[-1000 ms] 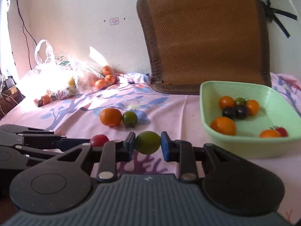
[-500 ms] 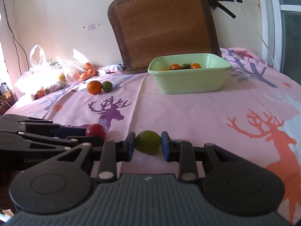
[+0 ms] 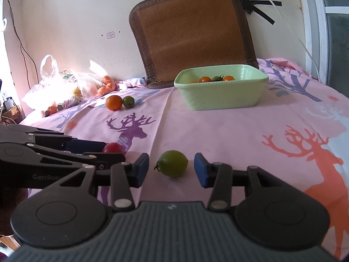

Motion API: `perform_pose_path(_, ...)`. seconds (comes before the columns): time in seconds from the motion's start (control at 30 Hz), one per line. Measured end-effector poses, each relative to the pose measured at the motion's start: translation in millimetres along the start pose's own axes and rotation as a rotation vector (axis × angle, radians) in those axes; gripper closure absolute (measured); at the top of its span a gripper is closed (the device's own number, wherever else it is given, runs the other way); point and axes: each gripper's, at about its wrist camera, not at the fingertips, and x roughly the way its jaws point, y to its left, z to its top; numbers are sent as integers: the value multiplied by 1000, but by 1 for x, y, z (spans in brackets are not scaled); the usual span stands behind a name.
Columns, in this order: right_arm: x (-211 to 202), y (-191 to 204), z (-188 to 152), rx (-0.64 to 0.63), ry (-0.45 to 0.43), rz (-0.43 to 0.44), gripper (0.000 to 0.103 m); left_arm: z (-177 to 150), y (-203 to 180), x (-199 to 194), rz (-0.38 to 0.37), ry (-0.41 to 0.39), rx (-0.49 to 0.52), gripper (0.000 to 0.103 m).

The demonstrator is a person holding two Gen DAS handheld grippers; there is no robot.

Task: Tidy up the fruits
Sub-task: 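Carry the red and green tomatoes into the green bowl and open both tools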

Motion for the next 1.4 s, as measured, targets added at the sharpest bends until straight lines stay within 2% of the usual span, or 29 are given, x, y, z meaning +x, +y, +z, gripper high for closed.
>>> perform_pose_path(0.1, 4, -1, -1, 0, 15, 5, 55, -2, 0, 3, 4, 11, 4, 73)
perform_pose_path(0.13, 6, -1, -1, -1, 23, 5, 57, -3, -1, 3, 5, 8, 8, 73)
perform_pose_path(0.17, 7, -1, -2, -2, 27, 2, 65, -3, 0, 3, 2, 8, 7, 73)
perform_pose_path(0.2, 8, -1, -3, -7, 25, -2, 68, -1, 1, 3, -8, 10, 3, 73)
perform_pose_path(0.33, 8, -6, 0, 7, 3, -2, 70, 17, 3, 5, -59, 1, -16, 73)
perform_pose_path(0.43, 7, -16, 13, 31, -36, -14, 70, 45, 3, 12, -75, -33, 0, 73)
perform_pose_path(0.6, 14, -44, 52, 27, -142, -88, 70, 107, 1, 39, -102, -110, 9, 73)
perform_pose_path(0.7, 33, -62, 74, 45, -170, -117, 70, 137, 8, 73, -127, -82, -37, 72)
perform_pose_path(0.83, 68, -76, 89, 41, -127, -129, 70, 159, 19, 115, -115, -26, -89, 72)
perform_pose_path(0.97, 90, -78, 95, 8, -106, -135, 69, 166, 22, 138, -101, -4, -83, 71)
perform_pose_path(1.03, 97, -78, 95, -2, -102, -138, 69, 167, 21, 143, -97, 1, -78, 62)
perform_pose_path(1.1, 100, -78, 94, -9, -100, -147, 69, 166, 21, 145, -93, -1, -77, 62)
perform_pose_path(1.2, 96, -78, 93, -14, -119, -152, 67, 162, 24, 137, -84, -11, -87, 62)
perform_pose_path(1.23, 94, -78, 92, -9, -126, -153, 62, 161, 25, 132, -78, -15, -90, 62)
perform_pose_path(1.4, 77, -71, 89, 12, -151, -136, 62, 140, 35, 87, -19, -59, -72, 62)
